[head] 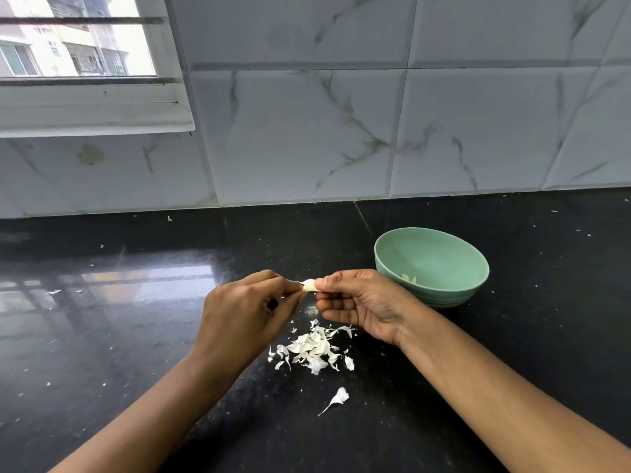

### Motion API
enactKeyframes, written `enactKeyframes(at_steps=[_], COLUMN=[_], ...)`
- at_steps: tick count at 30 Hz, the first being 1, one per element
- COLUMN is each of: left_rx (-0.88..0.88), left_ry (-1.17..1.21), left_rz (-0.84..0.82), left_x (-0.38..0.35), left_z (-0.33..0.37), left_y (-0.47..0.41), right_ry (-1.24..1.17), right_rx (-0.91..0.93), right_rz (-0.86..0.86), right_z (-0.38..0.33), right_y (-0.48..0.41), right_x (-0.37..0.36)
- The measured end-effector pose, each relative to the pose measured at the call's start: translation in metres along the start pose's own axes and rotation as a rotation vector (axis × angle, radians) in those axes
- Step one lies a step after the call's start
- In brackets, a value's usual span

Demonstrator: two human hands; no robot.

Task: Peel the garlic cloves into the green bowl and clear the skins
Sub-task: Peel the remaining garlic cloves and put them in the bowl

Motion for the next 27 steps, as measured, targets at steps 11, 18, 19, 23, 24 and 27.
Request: enactKeyframes(at_steps=[11,18,19,23,24,27], left_rx=[0.542,0.512,0.433,0.299,0.311,0.388], left_ry=[0.544,0.538,0.436,0.284,0.286,0.348], left_rz=[-0.301,-0.358,-0.335,-0.244,-0.249,-0.301], left_x=[-0.032,-0.037,-0.034,-0.023,-0.023,-0.027], left_z=[-0.031,-0.030,-0.027,-0.021,-0.021,-0.024], left_y=[0.003,0.006,0.004,0.000,0.000,0.002], right_ry=[0.275,0.452,0.463,0.470,0.470,0.478], right_rx=[0.209,0.326,0.330,0.310,0.304,0.287], right_rz=[-0.056,-0.120,-0.127,-0.170,-0.174,-0.185], right_z=[-0.013,-0.021,-0.022,-0.019,-0.018,-0.017], right_y=[-0.001,-0.001,-0.001,0.000,0.000,0.001], right_x=[-0.001,-0.001,-0.001,-0.002,-0.002,-0.003])
Point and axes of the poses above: each hand's wrist, its own y-axis away from the middle knuckle, its own x-axis out of the back of the hand, z = x × y, the point moved 7 cm from there along -y, towards the middle knuckle, and after that the axes turned 7 degrees about x, right-handed, at the moved point
